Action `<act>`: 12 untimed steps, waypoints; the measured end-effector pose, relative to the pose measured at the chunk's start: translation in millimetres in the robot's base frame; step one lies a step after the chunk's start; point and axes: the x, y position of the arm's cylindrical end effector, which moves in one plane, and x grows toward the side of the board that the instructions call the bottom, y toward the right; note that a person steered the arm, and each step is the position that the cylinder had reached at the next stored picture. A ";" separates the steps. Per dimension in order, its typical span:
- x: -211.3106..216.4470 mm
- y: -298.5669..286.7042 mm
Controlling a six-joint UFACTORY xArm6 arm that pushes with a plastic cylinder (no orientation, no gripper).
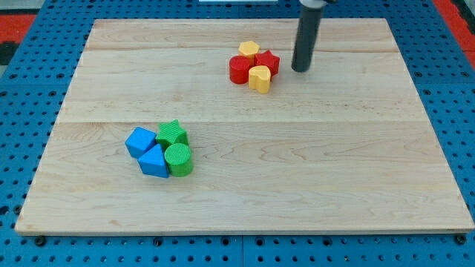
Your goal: Separate the red blocks from the yellow blocks
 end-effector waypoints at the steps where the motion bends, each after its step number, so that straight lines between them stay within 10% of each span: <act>1: -4.1 -37.1; 4: 47.6 -15.0; 9: 25.4 -45.4; 10: -35.5 -101.4; 12: 18.8 -46.9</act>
